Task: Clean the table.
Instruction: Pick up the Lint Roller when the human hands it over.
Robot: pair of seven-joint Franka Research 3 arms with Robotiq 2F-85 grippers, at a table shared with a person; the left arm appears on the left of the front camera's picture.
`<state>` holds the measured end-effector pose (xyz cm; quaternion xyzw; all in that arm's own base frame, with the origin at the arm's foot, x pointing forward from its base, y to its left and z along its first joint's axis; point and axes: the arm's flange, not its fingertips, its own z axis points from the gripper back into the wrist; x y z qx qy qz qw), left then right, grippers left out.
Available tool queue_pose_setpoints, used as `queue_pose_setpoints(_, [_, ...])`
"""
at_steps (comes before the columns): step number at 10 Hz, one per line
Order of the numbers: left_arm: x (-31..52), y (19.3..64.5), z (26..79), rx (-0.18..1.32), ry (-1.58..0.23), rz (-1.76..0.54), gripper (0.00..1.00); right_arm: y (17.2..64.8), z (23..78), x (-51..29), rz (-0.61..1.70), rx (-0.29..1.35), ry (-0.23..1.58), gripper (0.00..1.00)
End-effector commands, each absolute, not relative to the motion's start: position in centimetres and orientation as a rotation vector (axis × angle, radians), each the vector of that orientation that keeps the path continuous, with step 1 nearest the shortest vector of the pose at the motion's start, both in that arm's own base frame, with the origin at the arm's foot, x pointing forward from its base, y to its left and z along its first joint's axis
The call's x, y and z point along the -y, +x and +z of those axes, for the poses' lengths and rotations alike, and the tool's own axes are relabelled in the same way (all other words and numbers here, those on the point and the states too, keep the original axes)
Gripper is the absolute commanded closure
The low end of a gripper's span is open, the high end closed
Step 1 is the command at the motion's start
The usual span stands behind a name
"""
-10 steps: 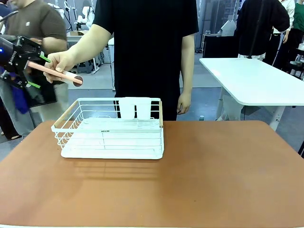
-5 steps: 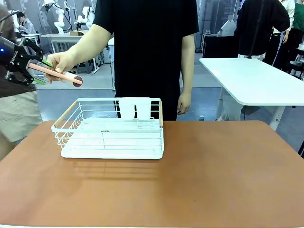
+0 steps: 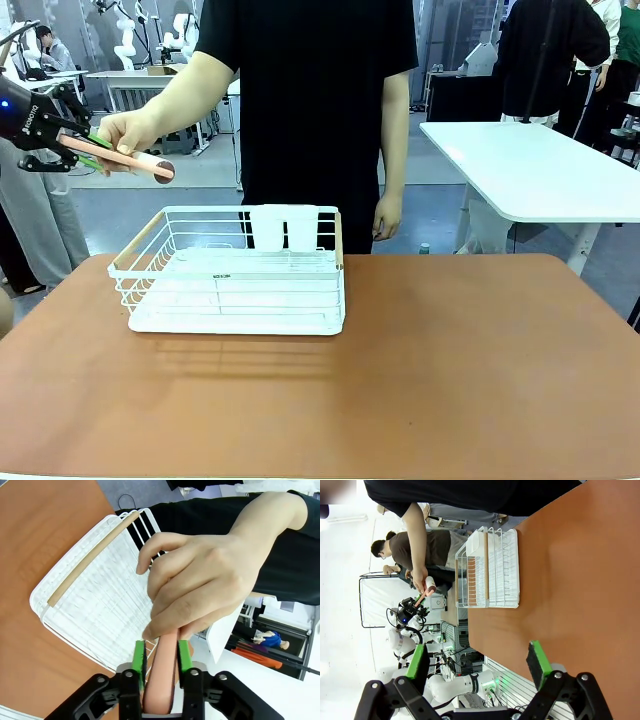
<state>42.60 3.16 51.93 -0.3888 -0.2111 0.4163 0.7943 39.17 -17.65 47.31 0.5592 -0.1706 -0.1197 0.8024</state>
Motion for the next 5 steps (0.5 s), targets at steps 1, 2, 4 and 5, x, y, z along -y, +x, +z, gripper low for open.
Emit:
queue_pose_setpoints(1, [-3.08,42.97,51.46,0.486,-0.868,0.879,0.70,39.09,47.52,17.63,-0.246,0.368,1.207,0.00])
queue_pose_setpoints(2, [-3.12,42.96,51.55,0.489,-0.875,0.879,1.00,39.09,47.52,17.63,-0.246,0.368,1.207,0.00])
queue_pose_setpoints(4, [-3.27,42.88,51.60,0.491,-0.886,0.877,1.00,39.09,47.52,17.63,-0.246,0.368,1.207,0.00])
queue_pose_setpoints(5, [-3.55,42.85,51.63,0.488,-0.895,0.887,1.00,39.09,47.52,17.63,-0.246,0.368,1.207,0.00])
